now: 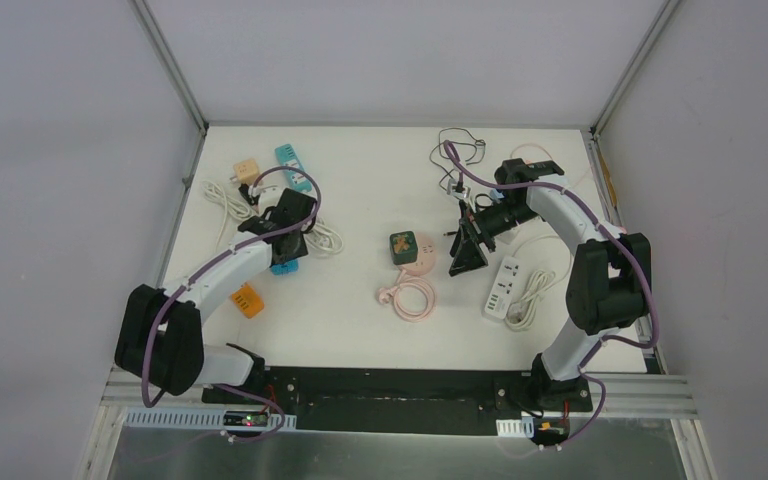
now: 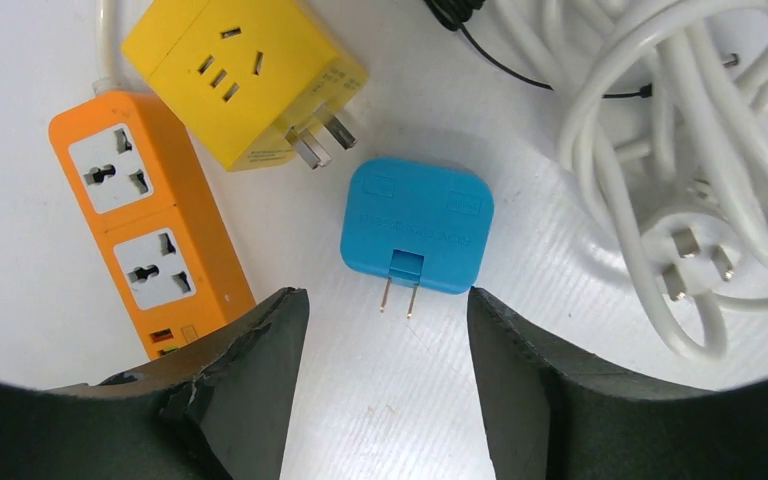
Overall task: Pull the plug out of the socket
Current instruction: Place the plug at the center of the board, then remove the plug from the socket.
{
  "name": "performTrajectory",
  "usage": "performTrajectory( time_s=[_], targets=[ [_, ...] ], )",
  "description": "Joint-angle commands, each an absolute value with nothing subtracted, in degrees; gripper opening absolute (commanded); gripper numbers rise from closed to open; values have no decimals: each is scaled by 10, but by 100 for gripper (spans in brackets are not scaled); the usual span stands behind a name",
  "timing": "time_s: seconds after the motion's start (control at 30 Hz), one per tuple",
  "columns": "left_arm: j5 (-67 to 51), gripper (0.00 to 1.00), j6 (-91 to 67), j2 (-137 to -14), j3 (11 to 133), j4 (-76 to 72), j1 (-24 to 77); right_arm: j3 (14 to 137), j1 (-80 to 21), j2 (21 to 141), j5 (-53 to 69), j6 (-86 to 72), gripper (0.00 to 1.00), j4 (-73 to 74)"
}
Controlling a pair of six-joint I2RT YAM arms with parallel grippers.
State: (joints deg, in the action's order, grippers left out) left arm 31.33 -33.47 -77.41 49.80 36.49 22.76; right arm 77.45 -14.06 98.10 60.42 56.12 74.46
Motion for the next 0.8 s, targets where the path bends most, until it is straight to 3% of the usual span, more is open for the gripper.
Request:
performTrajectory(
  time_s=[0.0, 0.23, 0.5, 0.77],
  targets=[
    [268, 61, -308, -735, 502, 365, 223, 781, -137, 972, 609, 583, 100, 749],
    [149, 64, -256, -686, 474, 308, 223, 780, -137, 970, 610, 584, 100, 750],
    [-138, 83, -203, -611, 386, 87, 223, 778, -137, 964, 608, 587, 100, 748],
    [-185, 89, -219, -562, 327, -88, 223, 772, -137, 958, 606, 597, 100, 746]
  ],
)
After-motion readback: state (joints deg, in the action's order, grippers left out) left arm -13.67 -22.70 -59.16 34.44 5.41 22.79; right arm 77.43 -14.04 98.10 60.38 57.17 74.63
